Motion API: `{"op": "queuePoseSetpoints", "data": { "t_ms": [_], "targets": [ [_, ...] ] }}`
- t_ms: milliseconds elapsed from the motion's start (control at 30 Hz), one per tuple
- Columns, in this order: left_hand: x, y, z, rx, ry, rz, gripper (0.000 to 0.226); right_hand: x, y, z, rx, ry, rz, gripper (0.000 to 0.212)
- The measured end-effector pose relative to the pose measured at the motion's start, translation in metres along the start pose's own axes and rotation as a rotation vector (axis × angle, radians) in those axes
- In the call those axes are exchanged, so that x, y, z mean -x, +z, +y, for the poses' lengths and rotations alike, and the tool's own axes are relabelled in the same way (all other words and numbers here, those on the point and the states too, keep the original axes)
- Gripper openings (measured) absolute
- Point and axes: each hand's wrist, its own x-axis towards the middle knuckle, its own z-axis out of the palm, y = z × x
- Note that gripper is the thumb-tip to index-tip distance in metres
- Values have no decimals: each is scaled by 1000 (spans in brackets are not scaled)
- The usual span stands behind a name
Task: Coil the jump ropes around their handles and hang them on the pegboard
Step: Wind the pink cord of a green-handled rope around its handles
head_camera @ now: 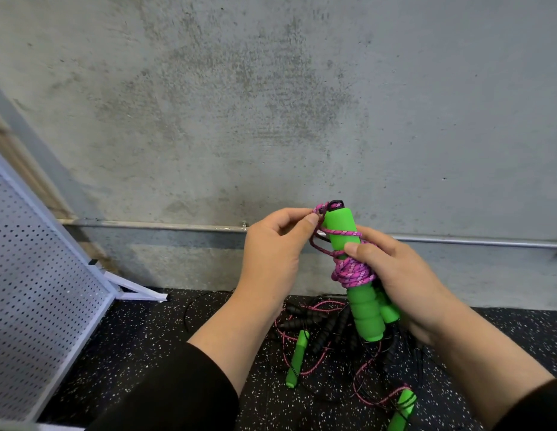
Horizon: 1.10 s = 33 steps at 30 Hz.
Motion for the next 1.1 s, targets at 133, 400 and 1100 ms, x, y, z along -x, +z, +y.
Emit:
{"op": "queuePoseSetpoints", "data": {
  "t_ms": [133, 400, 1100],
  "targets": [
    [-5, -3, -6, -208, 88, -24, 10, 2, 1, -3, -53, 24, -24, 36],
    [-9, -10, -20, -766, 558, -175, 26, 6, -1, -6, -78, 82, 4, 18],
    [-6, -7, -12, -677, 492, -127, 13, 10, 2, -14, -129, 228, 3, 31]
  ]
}}
